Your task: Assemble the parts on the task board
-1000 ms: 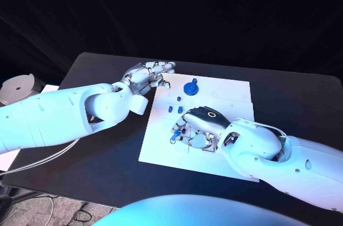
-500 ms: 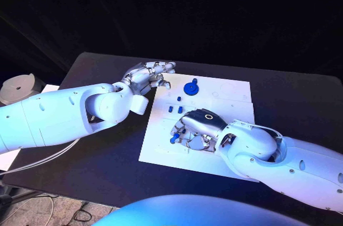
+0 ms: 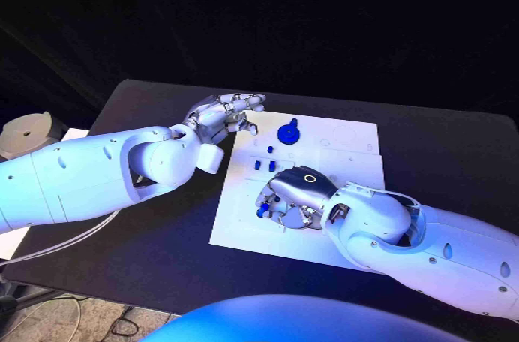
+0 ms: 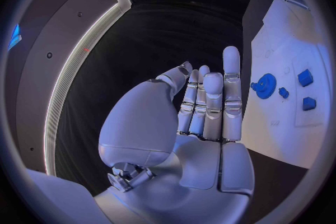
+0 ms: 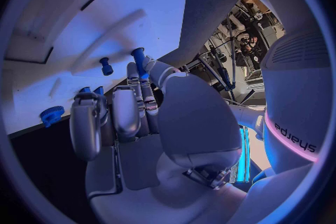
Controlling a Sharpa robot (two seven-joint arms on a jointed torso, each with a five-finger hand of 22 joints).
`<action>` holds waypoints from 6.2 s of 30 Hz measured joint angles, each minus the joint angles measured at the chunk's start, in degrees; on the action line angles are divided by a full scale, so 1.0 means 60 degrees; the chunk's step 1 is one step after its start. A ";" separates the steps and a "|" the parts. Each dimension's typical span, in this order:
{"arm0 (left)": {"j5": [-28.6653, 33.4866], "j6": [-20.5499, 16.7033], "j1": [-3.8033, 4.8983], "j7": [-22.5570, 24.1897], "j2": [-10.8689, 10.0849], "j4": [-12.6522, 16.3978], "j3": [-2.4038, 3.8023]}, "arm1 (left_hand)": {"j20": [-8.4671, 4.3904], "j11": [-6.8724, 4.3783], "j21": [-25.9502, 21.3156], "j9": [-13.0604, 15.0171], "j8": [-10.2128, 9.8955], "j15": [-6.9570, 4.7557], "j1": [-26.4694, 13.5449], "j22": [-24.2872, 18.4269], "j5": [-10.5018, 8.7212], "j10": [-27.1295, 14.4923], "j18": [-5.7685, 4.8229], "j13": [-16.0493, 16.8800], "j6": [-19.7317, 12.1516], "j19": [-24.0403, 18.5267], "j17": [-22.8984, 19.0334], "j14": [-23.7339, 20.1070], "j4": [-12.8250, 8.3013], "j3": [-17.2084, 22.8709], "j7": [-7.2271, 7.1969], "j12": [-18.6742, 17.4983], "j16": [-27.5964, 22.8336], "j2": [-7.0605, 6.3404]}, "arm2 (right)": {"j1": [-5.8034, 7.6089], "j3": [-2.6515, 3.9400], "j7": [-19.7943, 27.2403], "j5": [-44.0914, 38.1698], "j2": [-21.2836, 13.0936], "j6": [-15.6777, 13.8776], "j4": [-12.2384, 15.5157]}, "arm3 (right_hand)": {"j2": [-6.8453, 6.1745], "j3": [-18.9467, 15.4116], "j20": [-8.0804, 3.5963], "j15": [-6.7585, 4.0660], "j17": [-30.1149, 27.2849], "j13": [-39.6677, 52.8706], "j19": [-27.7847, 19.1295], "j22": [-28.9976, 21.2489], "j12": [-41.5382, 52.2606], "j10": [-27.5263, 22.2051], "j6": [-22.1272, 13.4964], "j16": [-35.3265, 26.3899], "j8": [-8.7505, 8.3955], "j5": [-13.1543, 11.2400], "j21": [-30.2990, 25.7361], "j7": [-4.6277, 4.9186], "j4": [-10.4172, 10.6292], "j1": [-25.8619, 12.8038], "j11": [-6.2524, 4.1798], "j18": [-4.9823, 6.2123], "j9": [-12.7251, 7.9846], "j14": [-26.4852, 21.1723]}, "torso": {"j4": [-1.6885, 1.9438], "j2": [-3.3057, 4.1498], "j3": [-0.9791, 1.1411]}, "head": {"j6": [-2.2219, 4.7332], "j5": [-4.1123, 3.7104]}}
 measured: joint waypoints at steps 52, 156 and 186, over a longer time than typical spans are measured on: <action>0.0000 0.0052 0.0000 -0.0073 0.0144 -0.0103 -0.0052 | 0.0000 0.0000 0.0000 0.0002 0.0050 0.0000 0.0000 -0.0008 0.0000 0.0000 -0.0001 -0.0022 0.0000 0.0000 -0.0024 0.0000 0.0000 0.0000 0.0000 0.0000 0.0000 0.0000 | 0.0538 0.0026 -0.0945 0.4388 -0.4898 -0.1815 0.2284 | -0.0137 -0.3558 -0.0343 -0.0258 0.0666 0.7929 0.0136 0.0003 0.8114 0.1418 -0.1070 0.0909 0.0638 0.1899 0.0553 -0.0085 0.1537 -0.0676 -0.0358 -0.0114 0.0148 -0.0017 | -0.0293 -0.0166 -0.0015 | 0.0276 -0.1363; -0.0003 0.0133 0.0000 -0.0139 0.0070 -0.0070 -0.0085 | 0.0000 0.0000 0.0000 0.0003 0.0049 0.0000 0.0000 -0.0013 0.0000 0.0000 -0.0001 -0.0043 0.0000 0.0000 -0.0039 0.0000 0.0000 0.0000 0.0000 0.0000 0.0000 0.0000 | -0.0185 0.0064 -0.4699 0.4697 -0.2932 -0.1643 0.2305 | 0.1218 -0.5349 -0.0483 -0.0532 0.1581 1.1907 0.0131 0.0001 1.1096 0.2219 -0.1099 0.1979 0.2052 0.3708 0.0992 -0.0290 0.2428 -0.1278 -0.0623 -0.0303 0.1252 -0.0013 | -0.0494 -0.0251 -0.0067 | 0.0067 -0.1415; -0.0003 0.0133 0.0000 -0.0147 0.0033 -0.0024 -0.0085 | 0.0000 0.0000 0.0000 0.0003 0.0049 0.0000 0.0000 -0.0012 0.0000 0.0000 -0.0002 -0.0042 0.0000 0.0000 -0.0038 0.0000 0.0000 0.0000 0.0000 0.0000 0.0000 0.0000 | -0.0169 0.0060 -0.5147 0.4118 -0.2256 -0.1522 0.1869 | 0.1066 -0.6967 -0.0548 -0.0582 0.1578 1.1787 0.0136 0.0000 1.0143 0.2130 -0.0899 0.1923 0.2185 -0.0053 0.0951 -0.0494 0.2493 -0.4015 -0.0637 -0.0303 0.2390 -0.0033 | -0.0521 -0.0235 -0.0048 | 0.0041 -0.1307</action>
